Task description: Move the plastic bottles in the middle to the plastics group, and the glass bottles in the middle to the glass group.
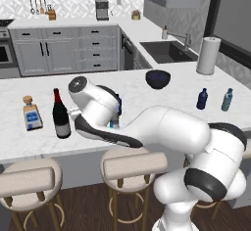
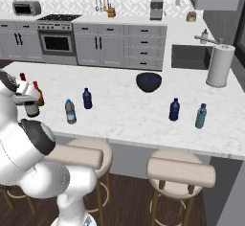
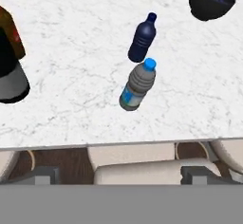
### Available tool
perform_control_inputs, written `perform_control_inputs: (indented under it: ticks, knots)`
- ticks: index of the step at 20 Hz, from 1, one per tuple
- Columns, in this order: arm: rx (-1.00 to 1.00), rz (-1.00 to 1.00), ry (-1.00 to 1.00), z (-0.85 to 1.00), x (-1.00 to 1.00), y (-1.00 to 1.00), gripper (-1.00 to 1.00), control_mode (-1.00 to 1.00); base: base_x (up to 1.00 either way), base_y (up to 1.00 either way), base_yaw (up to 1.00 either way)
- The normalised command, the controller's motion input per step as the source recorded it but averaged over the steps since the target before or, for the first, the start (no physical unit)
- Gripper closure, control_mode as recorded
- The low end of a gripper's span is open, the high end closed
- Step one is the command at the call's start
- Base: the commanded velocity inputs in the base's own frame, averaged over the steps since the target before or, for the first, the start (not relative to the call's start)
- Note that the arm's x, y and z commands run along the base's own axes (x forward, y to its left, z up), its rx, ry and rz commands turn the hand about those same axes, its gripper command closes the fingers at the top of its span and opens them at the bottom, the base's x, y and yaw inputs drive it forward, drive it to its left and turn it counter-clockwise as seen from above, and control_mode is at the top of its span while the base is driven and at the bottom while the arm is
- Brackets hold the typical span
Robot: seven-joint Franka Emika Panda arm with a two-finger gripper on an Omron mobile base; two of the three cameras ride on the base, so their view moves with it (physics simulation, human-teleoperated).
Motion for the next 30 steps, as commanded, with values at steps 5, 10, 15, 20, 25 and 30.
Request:
perform_control_inputs:
  ticks: [5,10,15,20,25,30]
  knots:
    - [-0.05,0.00,0.12,0.04,-0.01,-0.70,-1.00,-1.00,0.00,0.00,0.00]
    - [-0.05,-0.03,0.01,-0.07,0.00,-0.66,-1.00,-1.00,0.00,0.00,0.00]
    - [0.00,-0.04,0.09,-0.03,0.11,-0.64,-1.00,-1.00,0.00,0.00,0.00]
    - [0.00,0.00,0.08,-0.17,0.26,-0.43,-1.00,-1.00,0.00,0.00,0.00]
    - [0.07,0.12,0.01,-0.33,0.29,-0.07,-1.00,-1.00,0.00,0.00,0.00]
    - [0.12,0.29,0.00,-0.28,0.29,0.00,-1.00,-1.00,0.00,0.00,0.00]
